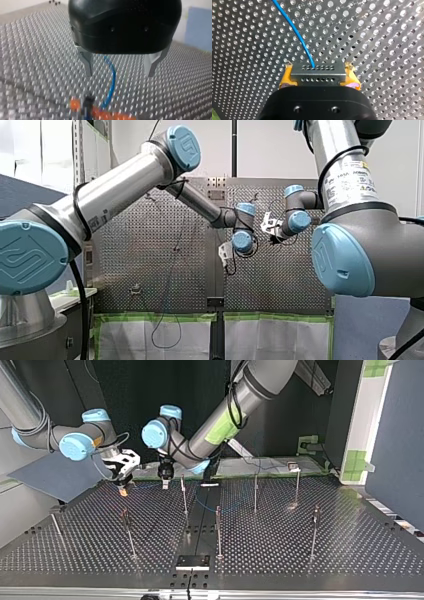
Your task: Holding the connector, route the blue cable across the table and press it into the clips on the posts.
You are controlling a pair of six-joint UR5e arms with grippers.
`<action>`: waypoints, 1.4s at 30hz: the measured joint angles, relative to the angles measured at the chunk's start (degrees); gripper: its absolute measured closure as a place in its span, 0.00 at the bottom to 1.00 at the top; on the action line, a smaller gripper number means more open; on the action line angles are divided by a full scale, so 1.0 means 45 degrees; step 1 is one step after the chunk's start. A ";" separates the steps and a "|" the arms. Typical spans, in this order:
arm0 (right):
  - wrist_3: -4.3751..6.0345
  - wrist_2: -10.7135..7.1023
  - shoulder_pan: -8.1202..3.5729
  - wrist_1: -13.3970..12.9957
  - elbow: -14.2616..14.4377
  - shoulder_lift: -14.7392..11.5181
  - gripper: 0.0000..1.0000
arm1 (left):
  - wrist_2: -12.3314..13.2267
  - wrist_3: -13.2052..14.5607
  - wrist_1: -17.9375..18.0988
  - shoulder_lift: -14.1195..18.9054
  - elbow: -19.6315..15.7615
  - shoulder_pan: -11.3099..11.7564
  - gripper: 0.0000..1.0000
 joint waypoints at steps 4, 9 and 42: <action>0.0001 0.0004 -0.0002 -0.0012 0.0002 0.0000 1.00 | -0.0131 0.0007 0.0034 -0.0423 0.0423 0.0156 0.00; 0.0001 0.0015 -0.0002 -0.0033 0.0000 0.0003 1.00 | 0.0030 0.0016 0.0025 -0.0847 0.1008 0.0118 0.00; 0.0001 0.0001 -0.0002 -0.0022 -0.0001 -0.0003 1.00 | -0.1277 0.0149 -0.0452 -0.1225 0.2194 -0.0008 0.98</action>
